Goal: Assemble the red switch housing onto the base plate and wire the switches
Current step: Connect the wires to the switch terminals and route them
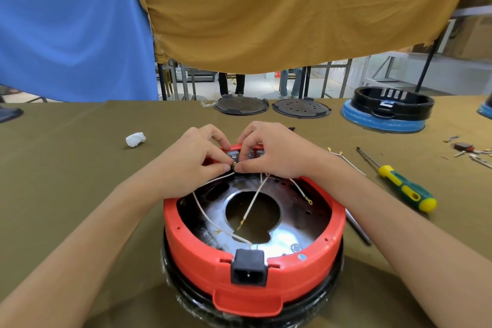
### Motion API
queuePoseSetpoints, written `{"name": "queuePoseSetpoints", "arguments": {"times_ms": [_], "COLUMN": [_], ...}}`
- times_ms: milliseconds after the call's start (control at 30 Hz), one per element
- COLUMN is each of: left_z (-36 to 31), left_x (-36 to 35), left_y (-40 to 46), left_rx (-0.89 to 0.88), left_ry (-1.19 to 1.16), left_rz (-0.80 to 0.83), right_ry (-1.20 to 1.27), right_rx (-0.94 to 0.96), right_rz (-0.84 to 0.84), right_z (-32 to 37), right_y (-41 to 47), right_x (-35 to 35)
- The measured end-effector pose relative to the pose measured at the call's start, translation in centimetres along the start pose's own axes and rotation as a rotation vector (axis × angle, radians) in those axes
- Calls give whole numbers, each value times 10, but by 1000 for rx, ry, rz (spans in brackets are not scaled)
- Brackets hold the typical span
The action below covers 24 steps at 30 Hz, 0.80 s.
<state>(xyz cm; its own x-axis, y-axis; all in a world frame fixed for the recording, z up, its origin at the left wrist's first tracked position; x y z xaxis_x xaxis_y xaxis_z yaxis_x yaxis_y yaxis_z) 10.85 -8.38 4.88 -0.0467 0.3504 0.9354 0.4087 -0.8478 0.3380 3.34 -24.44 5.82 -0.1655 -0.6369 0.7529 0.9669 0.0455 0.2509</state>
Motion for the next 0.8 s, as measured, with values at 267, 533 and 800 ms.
{"name": "queuePoseSetpoints", "arguments": {"times_ms": [267, 533, 800], "left_z": [-3, -4, -4], "left_x": [2, 3, 4], "left_y": [1, 0, -1], "left_rx": [6, 44, 128], "left_ry": [42, 12, -30], "left_rz": [-50, -39, -71], "right_ry": [-29, -39, -68], "right_rx": [5, 8, 12], "right_rz": [5, -2, -26], "right_z": [1, 3, 8], "right_y": [2, 1, 1], "right_x": [-1, -1, -2]}}
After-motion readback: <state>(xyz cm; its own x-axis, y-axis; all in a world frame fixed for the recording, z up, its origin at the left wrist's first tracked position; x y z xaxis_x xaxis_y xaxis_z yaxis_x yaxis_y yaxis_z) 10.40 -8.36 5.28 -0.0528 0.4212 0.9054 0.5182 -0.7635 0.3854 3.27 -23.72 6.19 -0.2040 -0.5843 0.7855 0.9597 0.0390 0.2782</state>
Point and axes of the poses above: each hand's wrist, its own y-axis towards the middle knuckle, its own x-axis out of the back of the hand, z = x × y, the point moved 3 cm from there along y, towards the middle knuckle, and after that the axes turned 15 degrees about y, right-handed, at the moved point
